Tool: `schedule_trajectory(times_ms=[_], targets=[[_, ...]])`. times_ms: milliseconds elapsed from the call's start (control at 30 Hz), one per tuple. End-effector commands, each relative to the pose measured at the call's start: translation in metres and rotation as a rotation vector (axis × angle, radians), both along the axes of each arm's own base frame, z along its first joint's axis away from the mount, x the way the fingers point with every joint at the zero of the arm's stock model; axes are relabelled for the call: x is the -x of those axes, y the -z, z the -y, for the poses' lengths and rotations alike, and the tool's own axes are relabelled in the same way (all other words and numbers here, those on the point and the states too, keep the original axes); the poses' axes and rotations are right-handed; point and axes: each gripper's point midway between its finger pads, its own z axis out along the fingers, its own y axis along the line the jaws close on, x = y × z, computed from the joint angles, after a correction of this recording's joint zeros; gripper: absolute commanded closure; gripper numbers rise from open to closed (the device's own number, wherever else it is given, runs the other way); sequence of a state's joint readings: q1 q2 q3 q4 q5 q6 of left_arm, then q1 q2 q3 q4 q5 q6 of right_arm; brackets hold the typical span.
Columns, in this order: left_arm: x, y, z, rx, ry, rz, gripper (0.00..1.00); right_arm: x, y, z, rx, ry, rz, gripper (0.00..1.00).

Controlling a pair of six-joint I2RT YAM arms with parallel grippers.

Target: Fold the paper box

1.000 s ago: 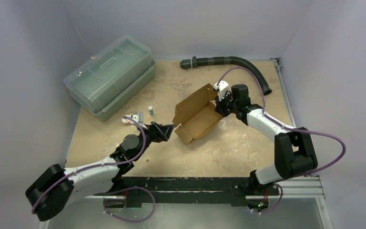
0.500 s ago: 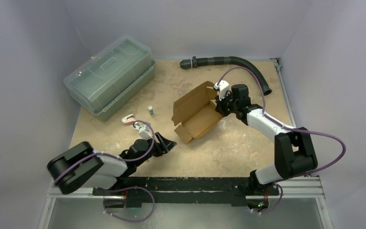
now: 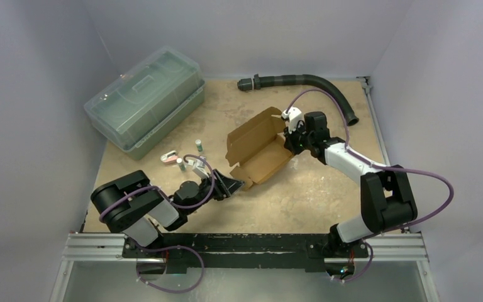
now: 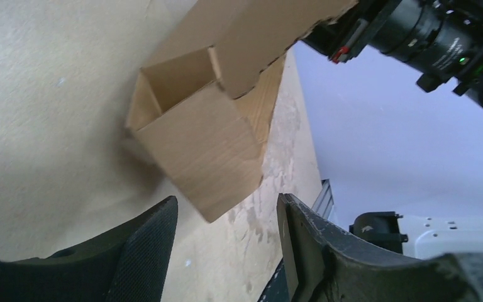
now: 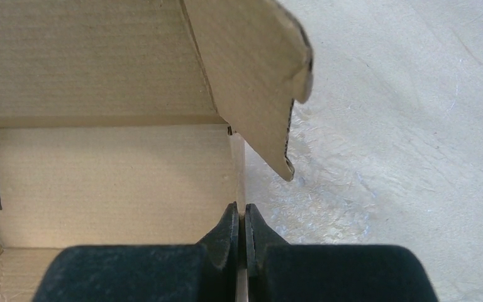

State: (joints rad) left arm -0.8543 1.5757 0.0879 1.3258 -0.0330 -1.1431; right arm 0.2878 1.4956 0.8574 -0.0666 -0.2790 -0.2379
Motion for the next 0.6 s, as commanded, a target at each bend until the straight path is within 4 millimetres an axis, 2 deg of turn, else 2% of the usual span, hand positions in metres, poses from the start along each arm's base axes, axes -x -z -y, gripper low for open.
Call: schedule_trajectory(times_ms=[0, 233, 467, 567], targets=[[-0.010, -0.032, 0.014, 0.096, 0.002, 0.075, 0.41, -0.003, -0.005, -0.005, -0.027, -0.004, 0.016, 1.00], [-0.022, -0.029, 0.018, 0.119, -0.050, 0.041, 0.39, -0.003, -0.005, -0.006, -0.031, -0.004, 0.015, 1.00], [-0.025, -0.040, 0.020, 0.130, -0.058, 0.071, 0.40, -0.003, -0.006, -0.006, -0.033, -0.006, 0.016, 1.00], [-0.030, -0.039, 0.020, 0.108, -0.074, 0.063, 0.41, -0.003, -0.006, -0.006, -0.035, -0.007, 0.014, 1.00]])
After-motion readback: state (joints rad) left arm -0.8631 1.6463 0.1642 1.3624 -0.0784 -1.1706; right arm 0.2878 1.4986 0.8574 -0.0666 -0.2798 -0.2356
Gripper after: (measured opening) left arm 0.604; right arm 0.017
